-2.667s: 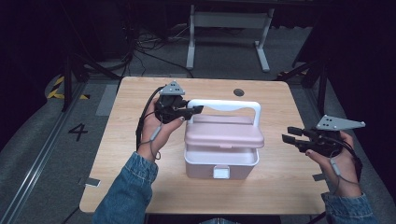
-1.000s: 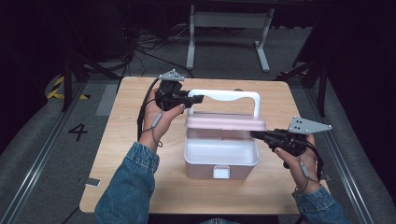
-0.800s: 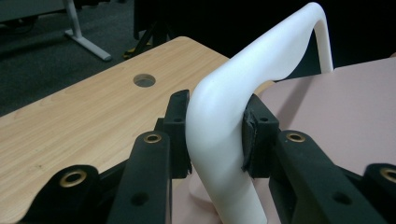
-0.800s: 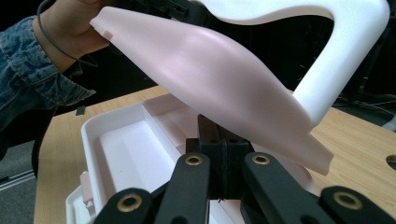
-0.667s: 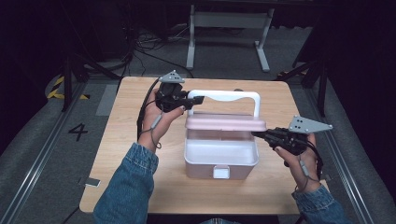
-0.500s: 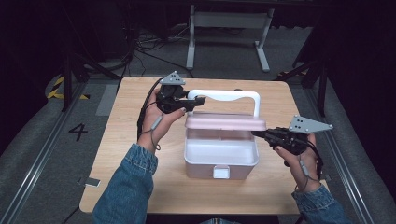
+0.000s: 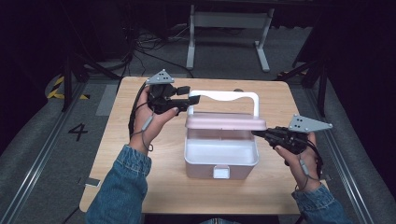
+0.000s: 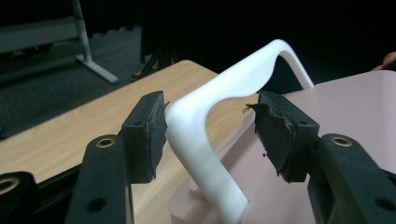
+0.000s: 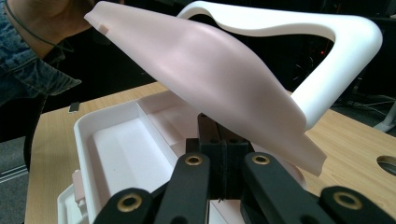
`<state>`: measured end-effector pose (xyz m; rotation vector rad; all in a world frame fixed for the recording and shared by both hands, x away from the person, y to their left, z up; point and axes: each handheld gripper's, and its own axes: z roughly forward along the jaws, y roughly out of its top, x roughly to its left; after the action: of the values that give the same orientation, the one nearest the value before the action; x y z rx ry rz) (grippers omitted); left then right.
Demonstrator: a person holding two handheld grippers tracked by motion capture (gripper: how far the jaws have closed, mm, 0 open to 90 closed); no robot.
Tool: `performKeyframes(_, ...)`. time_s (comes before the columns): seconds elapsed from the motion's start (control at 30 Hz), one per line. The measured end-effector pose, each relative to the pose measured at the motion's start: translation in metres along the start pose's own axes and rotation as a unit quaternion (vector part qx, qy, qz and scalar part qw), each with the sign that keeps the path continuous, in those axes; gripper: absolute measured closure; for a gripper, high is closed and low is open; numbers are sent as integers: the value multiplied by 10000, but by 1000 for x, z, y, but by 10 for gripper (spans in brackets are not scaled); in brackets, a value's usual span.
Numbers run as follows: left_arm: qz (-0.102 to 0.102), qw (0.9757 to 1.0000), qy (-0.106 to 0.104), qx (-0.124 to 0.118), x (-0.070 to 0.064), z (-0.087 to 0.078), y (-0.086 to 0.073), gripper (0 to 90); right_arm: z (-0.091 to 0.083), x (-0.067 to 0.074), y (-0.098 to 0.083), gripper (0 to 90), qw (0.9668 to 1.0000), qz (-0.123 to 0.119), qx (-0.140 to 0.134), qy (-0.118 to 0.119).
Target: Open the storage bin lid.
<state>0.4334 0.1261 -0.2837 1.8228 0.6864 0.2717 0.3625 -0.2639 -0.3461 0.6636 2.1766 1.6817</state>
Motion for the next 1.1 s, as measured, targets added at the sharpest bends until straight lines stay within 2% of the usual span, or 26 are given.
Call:
performKeyframes(0.13,98,9999,80,-31,-2,-15,0,426,0,-1,1,900,10000,-3,20,-12)
performKeyframes(0.37,248,9995,190,10,-4,-31,-4,401,-3,-3,6,900,9999,-20,-71,-69)
performKeyframes(0.63,276,9992,300,38,-3,-48,-15,371,-4,-11,14,900,9996,-23,-238,-157)
performKeyframes(0.73,273,9990,338,65,-3,-50,-17,366,-3,-12,16,900,9995,-35,-254,-184)
performKeyframes(0.83,286,9988,372,114,-3,-51,-21,350,-1,-15,20,900,9991,-123,-257,-314)
performKeyframes(1.1,238,9991,330,145,-3,-46,-29,332,2,-21,24,900,9985,-31,-360,-407)
